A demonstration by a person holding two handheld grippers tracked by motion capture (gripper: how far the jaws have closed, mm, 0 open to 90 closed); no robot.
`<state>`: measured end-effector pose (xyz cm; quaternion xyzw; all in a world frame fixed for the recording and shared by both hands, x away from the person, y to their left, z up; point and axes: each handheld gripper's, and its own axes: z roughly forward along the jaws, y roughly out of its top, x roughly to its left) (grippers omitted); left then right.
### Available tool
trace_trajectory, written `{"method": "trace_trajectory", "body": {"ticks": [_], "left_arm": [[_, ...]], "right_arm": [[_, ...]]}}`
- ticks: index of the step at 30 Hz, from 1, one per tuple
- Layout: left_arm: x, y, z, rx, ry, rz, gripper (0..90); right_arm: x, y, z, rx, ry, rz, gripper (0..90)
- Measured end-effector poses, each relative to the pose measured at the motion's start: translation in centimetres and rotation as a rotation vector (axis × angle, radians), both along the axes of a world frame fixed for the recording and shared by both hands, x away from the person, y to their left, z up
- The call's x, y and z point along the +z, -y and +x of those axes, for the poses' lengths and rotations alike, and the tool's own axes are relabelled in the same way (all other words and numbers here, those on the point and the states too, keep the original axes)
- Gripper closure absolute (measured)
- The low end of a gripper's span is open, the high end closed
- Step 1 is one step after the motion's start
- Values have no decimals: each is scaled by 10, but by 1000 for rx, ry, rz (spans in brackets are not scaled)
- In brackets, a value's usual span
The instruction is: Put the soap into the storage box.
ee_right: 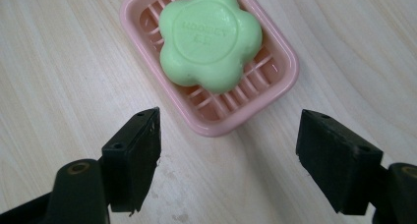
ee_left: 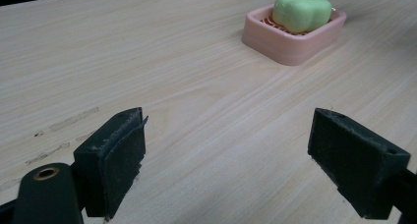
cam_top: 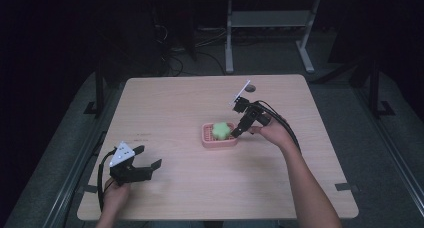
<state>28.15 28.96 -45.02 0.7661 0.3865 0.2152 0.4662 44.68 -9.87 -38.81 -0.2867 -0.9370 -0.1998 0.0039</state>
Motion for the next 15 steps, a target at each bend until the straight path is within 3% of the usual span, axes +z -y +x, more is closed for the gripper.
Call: {"method": "trace_trajectory", "body": {"ticks": [15], "left_arm": [[0, 0, 0, 0, 1, 5, 141]], "right_arm": [[0, 14, -6, -6, -10, -2, 250]]}}
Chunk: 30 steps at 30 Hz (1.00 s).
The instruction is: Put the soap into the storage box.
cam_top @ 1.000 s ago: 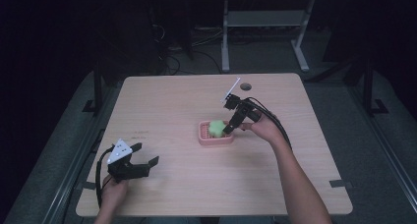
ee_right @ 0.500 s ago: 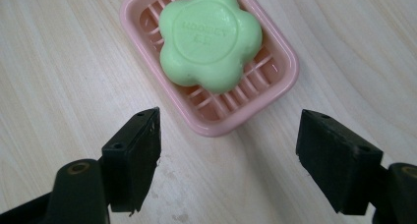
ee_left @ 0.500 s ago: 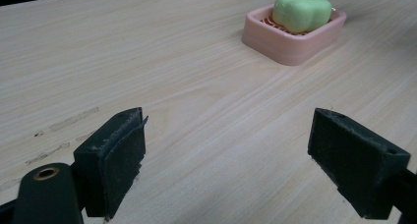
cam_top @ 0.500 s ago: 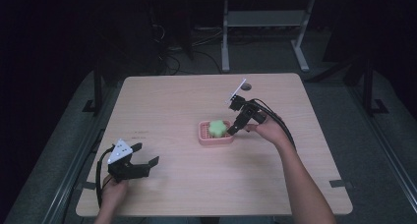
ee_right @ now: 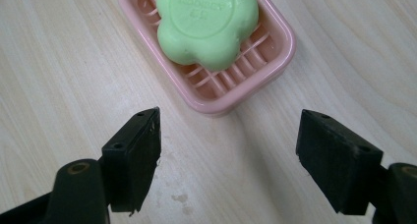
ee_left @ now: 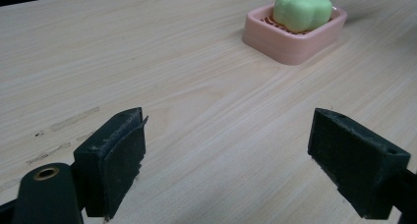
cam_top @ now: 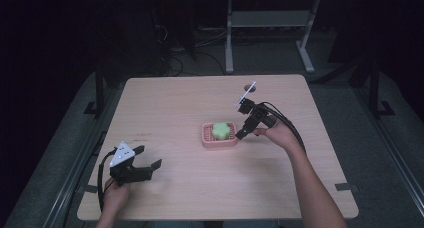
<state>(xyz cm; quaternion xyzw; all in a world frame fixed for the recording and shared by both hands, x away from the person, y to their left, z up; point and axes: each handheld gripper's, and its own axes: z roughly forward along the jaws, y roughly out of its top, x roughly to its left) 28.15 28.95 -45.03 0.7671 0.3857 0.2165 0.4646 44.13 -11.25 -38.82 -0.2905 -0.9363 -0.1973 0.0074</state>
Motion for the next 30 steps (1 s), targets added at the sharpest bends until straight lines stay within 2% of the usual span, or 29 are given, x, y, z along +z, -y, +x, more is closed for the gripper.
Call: {"method": "trace_trajectory", "body": {"ticks": [8, 16, 30], "left_arm": [[0, 0, 0, -1, -1, 1, 141], [0, 0, 0, 0, 0, 1, 141], [0, 1, 0, -1, -3, 1, 141]], "right_arm": [[2, 3, -5, 4, 10, 3, 252], [-7, 9, -10, 4, -3, 2, 252], [-12, 25, -20, -6, -7, 14, 252]]}}
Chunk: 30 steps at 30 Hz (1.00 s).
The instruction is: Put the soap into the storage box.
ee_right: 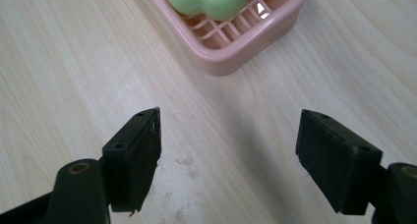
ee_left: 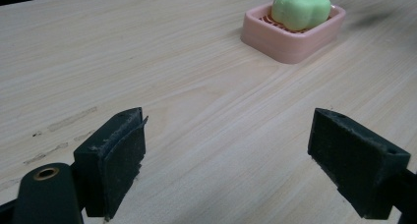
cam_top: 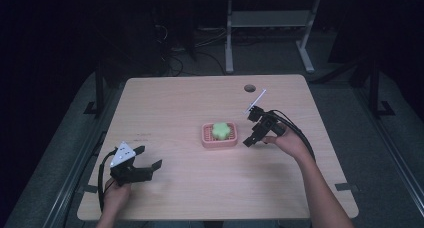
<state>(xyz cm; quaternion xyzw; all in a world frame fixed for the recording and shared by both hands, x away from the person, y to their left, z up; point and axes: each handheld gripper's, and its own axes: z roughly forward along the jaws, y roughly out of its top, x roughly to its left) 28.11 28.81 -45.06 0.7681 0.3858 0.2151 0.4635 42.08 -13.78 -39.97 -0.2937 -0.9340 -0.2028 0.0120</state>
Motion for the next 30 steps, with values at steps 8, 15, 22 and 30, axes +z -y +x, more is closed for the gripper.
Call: {"method": "trace_trajectory", "body": {"ticks": [8, 15, 22, 30], "left_arm": [[0, 0, 0, -1, 2, 2, 140], [0, 0, 0, -3, -1, 8, 141], [0, 1, 0, -5, -2, 10, 141], [0, 1, 0, -5, -4, 9, 140]], "right_arm": [[-4, 9, -7, -10, 0, 9, 253], [-5, 17, -14, -12, 3, 14, 252], [-9, 25, -20, -23, -1, 21, 253], [-8, 32, -26, -30, 8, 28, 253]]}}
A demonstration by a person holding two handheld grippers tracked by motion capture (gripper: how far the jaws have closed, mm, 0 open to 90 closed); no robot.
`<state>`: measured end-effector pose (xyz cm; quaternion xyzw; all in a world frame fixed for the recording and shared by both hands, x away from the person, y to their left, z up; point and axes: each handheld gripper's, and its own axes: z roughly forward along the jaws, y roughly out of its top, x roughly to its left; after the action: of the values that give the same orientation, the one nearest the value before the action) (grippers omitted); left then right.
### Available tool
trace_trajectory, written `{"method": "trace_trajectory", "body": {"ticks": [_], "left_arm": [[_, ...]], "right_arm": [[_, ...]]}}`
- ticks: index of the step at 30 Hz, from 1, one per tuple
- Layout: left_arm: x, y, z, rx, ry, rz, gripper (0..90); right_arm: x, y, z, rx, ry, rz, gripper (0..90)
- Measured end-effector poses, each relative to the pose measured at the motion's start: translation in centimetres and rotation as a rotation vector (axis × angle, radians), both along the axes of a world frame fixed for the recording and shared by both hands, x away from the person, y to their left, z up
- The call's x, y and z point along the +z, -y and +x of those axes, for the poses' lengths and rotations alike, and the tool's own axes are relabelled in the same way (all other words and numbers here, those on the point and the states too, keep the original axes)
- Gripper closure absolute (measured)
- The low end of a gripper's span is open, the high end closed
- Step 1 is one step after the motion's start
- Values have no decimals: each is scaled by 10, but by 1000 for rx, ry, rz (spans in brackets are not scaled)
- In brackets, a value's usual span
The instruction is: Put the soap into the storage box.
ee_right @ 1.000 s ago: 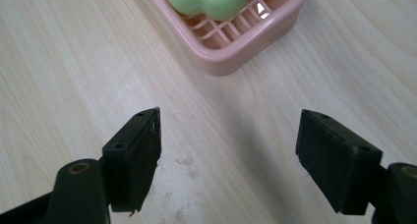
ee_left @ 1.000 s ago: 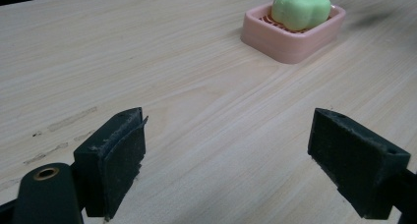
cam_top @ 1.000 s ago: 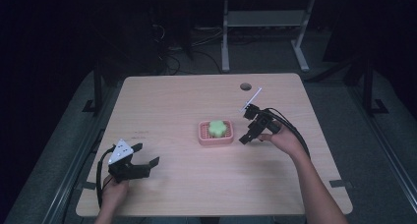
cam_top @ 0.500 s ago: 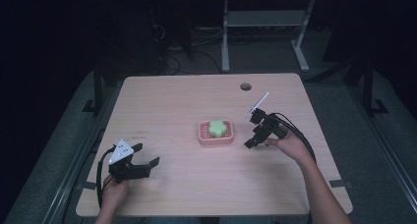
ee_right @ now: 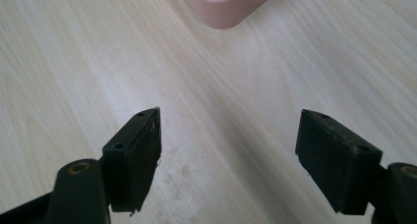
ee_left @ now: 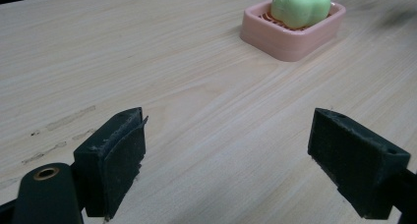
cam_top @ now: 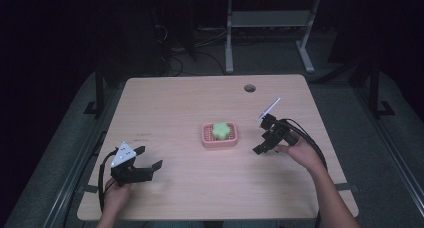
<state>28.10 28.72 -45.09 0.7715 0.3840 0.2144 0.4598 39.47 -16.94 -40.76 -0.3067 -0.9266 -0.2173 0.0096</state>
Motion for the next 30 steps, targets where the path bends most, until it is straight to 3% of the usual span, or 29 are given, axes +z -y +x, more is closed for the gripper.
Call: {"method": "trace_trajectory", "body": {"ticks": [9, 16, 30], "left_arm": [[0, 1, 0, 0, -1, 1, 141], [-1, 1, 0, 0, -1, 4, 141], [-2, 1, -1, 8, -1, 7, 140]], "right_arm": [[-8, 8, -10, -13, -10, -12, 253], [-14, 18, -19, -23, -18, 5, 252], [-21, 40, -38, -59, 8, 38, 253]]}}
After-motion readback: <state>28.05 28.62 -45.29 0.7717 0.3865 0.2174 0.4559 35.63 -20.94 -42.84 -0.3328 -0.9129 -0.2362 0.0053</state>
